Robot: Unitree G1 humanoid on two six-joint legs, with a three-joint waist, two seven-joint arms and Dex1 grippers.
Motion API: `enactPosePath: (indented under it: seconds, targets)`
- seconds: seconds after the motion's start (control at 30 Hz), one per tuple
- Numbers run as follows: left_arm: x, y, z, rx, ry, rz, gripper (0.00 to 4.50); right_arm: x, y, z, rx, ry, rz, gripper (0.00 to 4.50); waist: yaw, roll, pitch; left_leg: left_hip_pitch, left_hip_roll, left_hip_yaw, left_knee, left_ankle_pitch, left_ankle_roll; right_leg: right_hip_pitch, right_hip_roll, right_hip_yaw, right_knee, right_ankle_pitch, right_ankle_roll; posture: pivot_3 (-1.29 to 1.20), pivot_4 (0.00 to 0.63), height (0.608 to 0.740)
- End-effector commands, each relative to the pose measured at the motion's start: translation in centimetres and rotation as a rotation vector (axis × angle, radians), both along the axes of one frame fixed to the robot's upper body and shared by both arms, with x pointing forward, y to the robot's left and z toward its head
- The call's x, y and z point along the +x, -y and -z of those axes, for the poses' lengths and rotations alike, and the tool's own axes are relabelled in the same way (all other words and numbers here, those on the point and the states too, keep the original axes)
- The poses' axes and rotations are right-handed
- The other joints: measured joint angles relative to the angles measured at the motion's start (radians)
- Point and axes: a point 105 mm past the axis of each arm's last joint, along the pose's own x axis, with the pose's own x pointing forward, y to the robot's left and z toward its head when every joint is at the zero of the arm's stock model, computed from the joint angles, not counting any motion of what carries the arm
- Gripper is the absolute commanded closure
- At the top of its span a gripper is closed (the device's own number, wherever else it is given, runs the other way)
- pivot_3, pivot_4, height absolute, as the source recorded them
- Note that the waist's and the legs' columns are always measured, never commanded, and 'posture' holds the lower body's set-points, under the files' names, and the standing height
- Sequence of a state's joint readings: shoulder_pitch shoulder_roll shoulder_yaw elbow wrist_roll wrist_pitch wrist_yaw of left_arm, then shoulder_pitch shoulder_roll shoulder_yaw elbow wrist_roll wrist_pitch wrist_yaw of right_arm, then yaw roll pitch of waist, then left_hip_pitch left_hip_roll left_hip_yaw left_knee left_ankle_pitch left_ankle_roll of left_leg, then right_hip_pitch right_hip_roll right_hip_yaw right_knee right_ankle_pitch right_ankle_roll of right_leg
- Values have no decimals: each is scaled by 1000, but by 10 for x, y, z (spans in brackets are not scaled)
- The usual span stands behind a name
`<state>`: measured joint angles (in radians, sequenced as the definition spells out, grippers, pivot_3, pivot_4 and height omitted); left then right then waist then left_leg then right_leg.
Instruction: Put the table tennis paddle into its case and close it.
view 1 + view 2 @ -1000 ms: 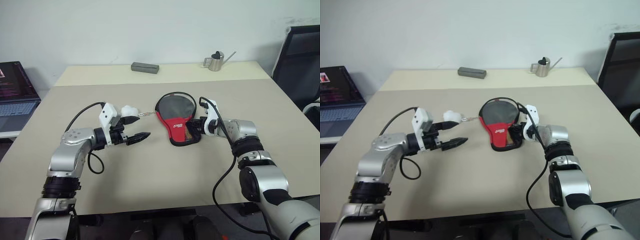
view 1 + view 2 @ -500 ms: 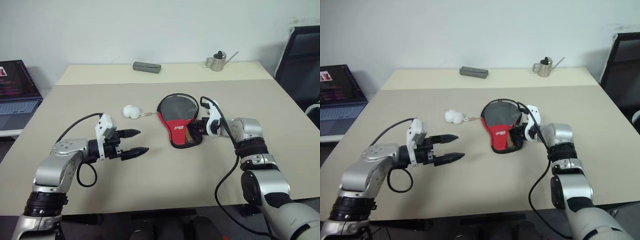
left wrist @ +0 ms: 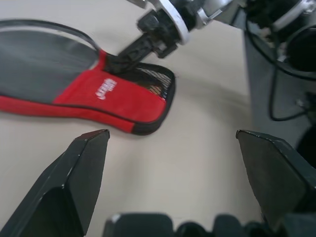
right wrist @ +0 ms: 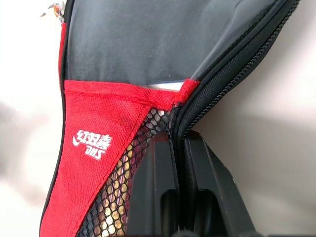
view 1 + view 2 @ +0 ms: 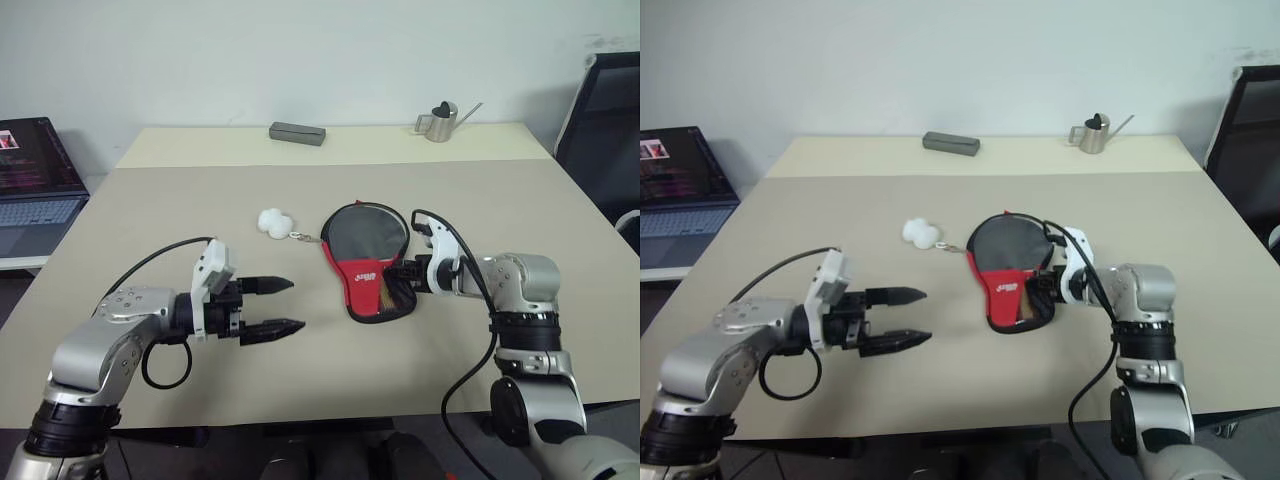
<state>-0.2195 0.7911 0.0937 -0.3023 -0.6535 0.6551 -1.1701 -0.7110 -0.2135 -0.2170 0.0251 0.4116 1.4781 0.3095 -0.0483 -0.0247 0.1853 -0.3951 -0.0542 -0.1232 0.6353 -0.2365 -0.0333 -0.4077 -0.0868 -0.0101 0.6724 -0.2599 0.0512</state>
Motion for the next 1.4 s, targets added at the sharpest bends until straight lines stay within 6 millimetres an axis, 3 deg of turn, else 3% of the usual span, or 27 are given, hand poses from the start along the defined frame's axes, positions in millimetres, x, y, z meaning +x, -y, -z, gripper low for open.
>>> enactPosePath:
  seconds: [0.03,0.27,0.6,0.9,1.13,1.4]
  targets:
    - [-12,6,-8,8,24,58,0,-19,1,5,4,-48,-9,4473,2,0,0,0,0,0,0,0,0,0,0,0,0,0,0,0,150,740]
    - [-23,9,-5,9,-4,99,0,-57,13,26,-2,-55,-21,4473,16,1,-1,1,0,0,-5,0,0,1,0,-1,-6,0,0,0,150,740]
    - [-36,15,-3,8,-40,191,0,-102,21,33,19,-76,-56,4473,20,0,-1,0,0,0,-7,-2,3,3,-1,-1,-11,-1,2,0,150,740]
    - [-47,16,2,18,-75,242,0,-128,19,36,41,-133,-75,4473,19,0,-1,-1,1,2,-6,-2,3,3,-1,-1,-11,-2,2,0,150,740]
    - [-49,12,5,24,-82,235,0,-140,18,30,55,-222,-34,4473,18,0,-2,-1,1,5,-6,-3,5,4,-1,-1,-12,-2,2,0,150,740]
    - [-46,9,7,30,-71,221,0,-135,9,27,61,-244,-13,4473,19,-1,-2,0,4,9,-6,-3,5,4,1,-1,-13,-2,2,0,150,740]
